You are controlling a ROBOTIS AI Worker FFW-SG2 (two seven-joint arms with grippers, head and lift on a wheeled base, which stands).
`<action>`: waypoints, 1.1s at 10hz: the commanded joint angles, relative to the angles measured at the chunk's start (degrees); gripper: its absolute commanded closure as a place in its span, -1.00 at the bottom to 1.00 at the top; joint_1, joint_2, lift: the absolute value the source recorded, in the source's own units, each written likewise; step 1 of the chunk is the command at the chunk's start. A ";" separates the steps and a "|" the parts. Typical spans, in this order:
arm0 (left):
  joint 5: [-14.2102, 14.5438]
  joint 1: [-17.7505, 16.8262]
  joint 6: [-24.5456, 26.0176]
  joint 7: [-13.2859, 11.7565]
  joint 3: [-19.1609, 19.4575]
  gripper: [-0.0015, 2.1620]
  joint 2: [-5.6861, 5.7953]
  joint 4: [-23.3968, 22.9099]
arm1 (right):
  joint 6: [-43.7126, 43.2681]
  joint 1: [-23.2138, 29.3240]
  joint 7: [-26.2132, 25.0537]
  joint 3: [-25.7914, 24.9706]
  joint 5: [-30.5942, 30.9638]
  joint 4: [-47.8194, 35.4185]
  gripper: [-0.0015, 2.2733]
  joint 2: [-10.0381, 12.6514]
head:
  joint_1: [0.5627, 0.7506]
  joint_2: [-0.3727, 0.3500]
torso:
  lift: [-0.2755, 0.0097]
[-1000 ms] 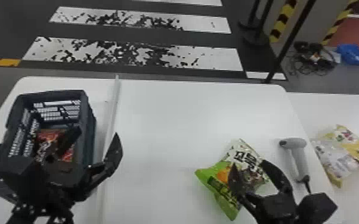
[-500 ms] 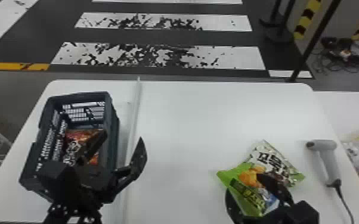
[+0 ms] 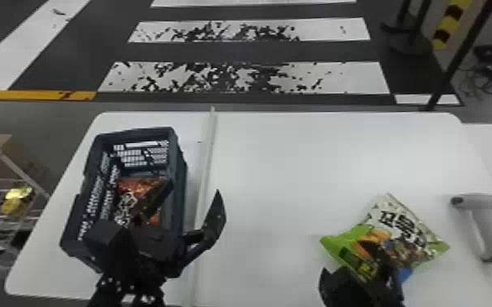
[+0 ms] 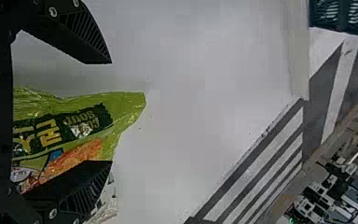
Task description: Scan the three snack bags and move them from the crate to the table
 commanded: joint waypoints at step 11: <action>1.05 -1.31 -1.22 -1.14 -1.24 -0.97 0.38 3.29 | 21.71 -7.45 -9.35 12.76 10.99 4.45 0.97 -2.86 | 0.41 -0.05 | 0.50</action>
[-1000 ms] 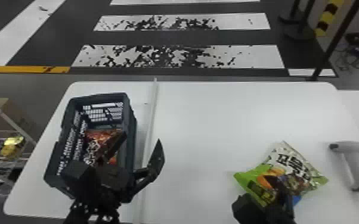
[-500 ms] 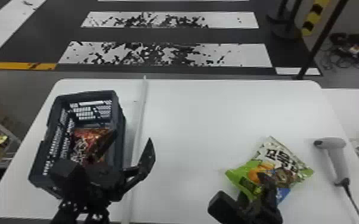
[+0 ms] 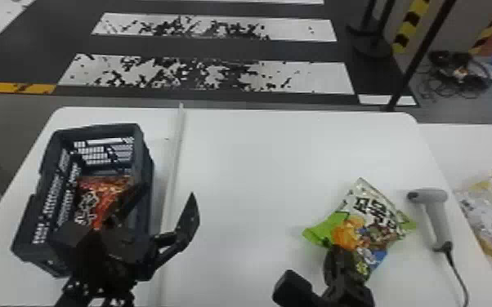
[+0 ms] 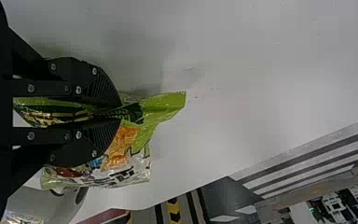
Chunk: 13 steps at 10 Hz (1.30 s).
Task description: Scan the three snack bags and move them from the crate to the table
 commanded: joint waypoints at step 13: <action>0.00 -1.04 -2.78 0.05 -0.20 -0.97 0.00 1.96 | -47.92 11.81 24.22 -47.38 -90.28 -4.61 0.97 14.40 | 0.41 -0.16 | 0.50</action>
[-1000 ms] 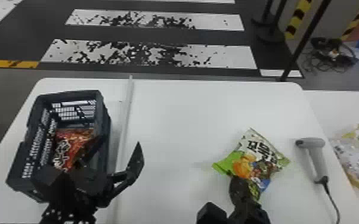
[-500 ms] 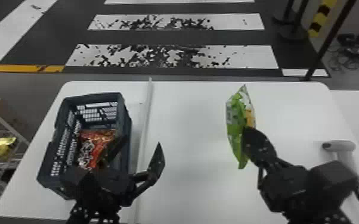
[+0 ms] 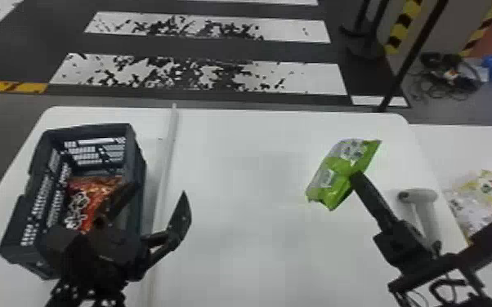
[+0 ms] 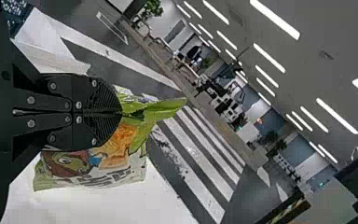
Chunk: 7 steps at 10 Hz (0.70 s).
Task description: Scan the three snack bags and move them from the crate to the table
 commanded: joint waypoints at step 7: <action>0.08 -2.69 0.42 -0.01 -0.70 -0.97 -0.09 2.88 | -2.76 5.26 -3.86 -5.90 0.33 8.33 -1.00 1.82 | 0.41 -0.58 | 0.50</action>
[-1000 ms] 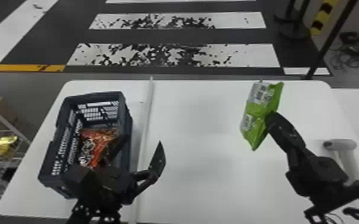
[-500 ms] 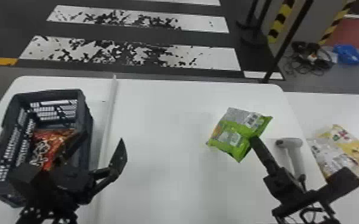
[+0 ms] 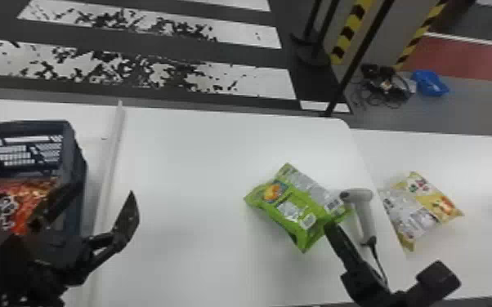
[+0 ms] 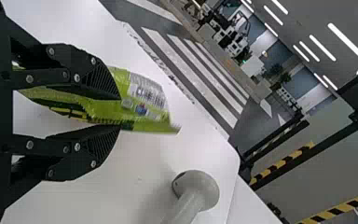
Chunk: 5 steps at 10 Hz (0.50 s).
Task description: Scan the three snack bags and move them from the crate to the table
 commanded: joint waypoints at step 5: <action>0.08 0.33 -0.57 -0.01 -0.90 -0.97 -0.08 -0.10 | 7.23 4.02 0.06 -2.28 2.39 -6.47 -0.93 -0.18 | 0.41 -0.69 | 0.50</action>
